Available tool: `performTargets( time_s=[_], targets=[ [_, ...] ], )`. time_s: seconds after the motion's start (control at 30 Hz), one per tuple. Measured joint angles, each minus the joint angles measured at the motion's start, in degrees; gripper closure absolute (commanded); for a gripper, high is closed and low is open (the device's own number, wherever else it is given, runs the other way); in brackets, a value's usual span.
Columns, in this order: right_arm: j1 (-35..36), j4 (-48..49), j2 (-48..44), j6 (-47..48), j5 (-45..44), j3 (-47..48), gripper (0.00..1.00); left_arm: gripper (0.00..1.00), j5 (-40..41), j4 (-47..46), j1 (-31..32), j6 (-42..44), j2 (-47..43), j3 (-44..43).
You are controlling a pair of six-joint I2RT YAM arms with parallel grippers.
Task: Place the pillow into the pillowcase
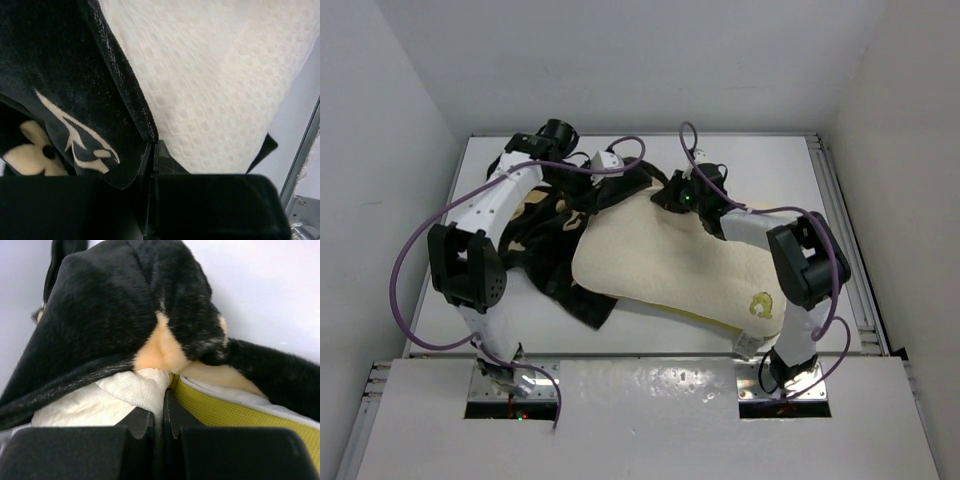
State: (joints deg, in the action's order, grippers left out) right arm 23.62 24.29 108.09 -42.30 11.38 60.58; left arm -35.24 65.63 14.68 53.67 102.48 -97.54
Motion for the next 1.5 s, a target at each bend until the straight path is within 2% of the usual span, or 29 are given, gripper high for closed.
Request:
performTargets(
  time_s=[0.17, 0.2, 0.23, 0.3, 0.33, 0.4, 0.43, 0.47, 0.57, 0.6, 0.63, 0.67, 0.7, 0.77, 0.8, 0.87, 0.9, 1.0, 1.03, 1.2, 1.33, 1.5],
  targets=[
    [1.3, -2.9, -2.5, -1.8, -9.0, -0.2, 1.00, 1.00, -0.1, 0.6, 2.7, 1.5, 2.2, -1.1],
    [1.6, -3.8, -2.5, -2.3, -10.8, 0.0, 1.00, 0.97, 0.0, 0.9, 3.6, 1.5, 2.9, -1.7],
    [1.6, -4.6, -2.4, -2.9, -12.5, 0.0, 0.83, 0.80, 0.2, 0.7, 4.7, 1.4, 3.7, -2.4],
    [1.2, -5.6, -1.7, -2.8, -14.1, 0.4, 0.36, 0.59, 0.9, -0.7, 6.0, -0.2, 4.5, -2.8],
    [0.3, -5.9, -0.8, -2.2, -15.2, 1.4, 0.18, 0.49, 1.4, -0.7, 6.6, -1.3, 4.6, -2.8],
    [-1.7, -7.9, 0.8, 1.3, -15.4, 4.6, 0.13, 0.42, 3.3, -2.7, 6.7, -5.5, 4.6, -2.8],
    [-2.6, -9.0, 1.2, 3.7, -15.0, 6.1, 0.02, 0.34, 4.3, -4.3, 6.2, -7.9, 4.6, -3.0],
    [-3.5, -9.4, 0.9, 6.1, -14.7, 6.6, 0.01, 0.33, 4.7, -5.9, 5.2, -10.0, 4.6, -3.2],
    [-4.7, -7.8, -5.3, 14.4, -13.3, 1.5, 0.02, 0.35, 4.1, -9.4, 0.2, -15.0, 3.8, -3.1],
    [-4.7, -7.0, -9.0, 17.1, -12.4, -1.7, 0.11, 0.46, 4.3, -11.0, -1.8, -16.0, 2.8, -1.9],
    [-4.5, -6.8, -12.5, 19.5, -11.5, -4.3, 0.31, 0.82, 5.0, -12.0, -3.8, -16.9, 1.0, -0.2],
    [-4.3, -7.0, -16.2, 22.1, -10.4, -6.4, 0.93, 0.96, 6.3, -12.9, -5.7, -17.7, -1.1, 2.1],
    [-4.1, -7.8, -19.1, 24.2, -9.0, -7.2, 1.00, 1.00, 8.4, -13.7, -7.5, -17.6, -4.1, 5.4],
    [-3.3, -8.6, -22.4, 26.6, -7.2, -7.0, 0.98, 0.99, 11.3, -14.4, -8.1, -17.1, -9.0, 11.3],
    [-2.6, -9.6, -23.6, 27.9, -6.6, -6.7, 0.92, 0.95, 12.5, -14.4, -7.2, -16.7, -11.3, 14.9],
    [-0.4, -11.5, -25.1, 30.1, -6.0, -6.6, 0.80, 0.82, 14.2, -14.9, -4.5, -16.0, -13.8, 21.6],
    [1.1, -12.5, -25.3, 30.7, -5.8, -6.7, 0.77, 0.73, 15.0, -16.2, -3.3, -15.8, -14.1, 25.3],
    [6.0, -13.3, -26.3, 31.6, -4.8, -8.8, 0.68, 0.56, 17.1, -19.7, -1.3, -16.2, -13.0, 34.8],
    [7.4, -13.5, -26.9, 31.7, -4.5, -9.8, 0.68, 0.54, 17.9, -20.8, -1.2, -16.2, -12.6, 36.9],
    [13.0, -15.4, -28.5, 32.0, -4.3, -12.2, 0.68, 0.51, 22.7, -28.4, 0.3, -16.4, -12.2, 42.8],
    [14.3, -15.4, -29.7, 32.0, -5.7, -12.7, 0.68, 0.50, 25.6, -35.7, 2.7, -16.7, -12.2, 47.5],
    [14.8, -16.1, -32.0, 32.0, -7.7, -14.5, 0.68, 0.53, 25.6, -39.4, 3.2, -17.1, -11.3, 48.7]
  ],
)
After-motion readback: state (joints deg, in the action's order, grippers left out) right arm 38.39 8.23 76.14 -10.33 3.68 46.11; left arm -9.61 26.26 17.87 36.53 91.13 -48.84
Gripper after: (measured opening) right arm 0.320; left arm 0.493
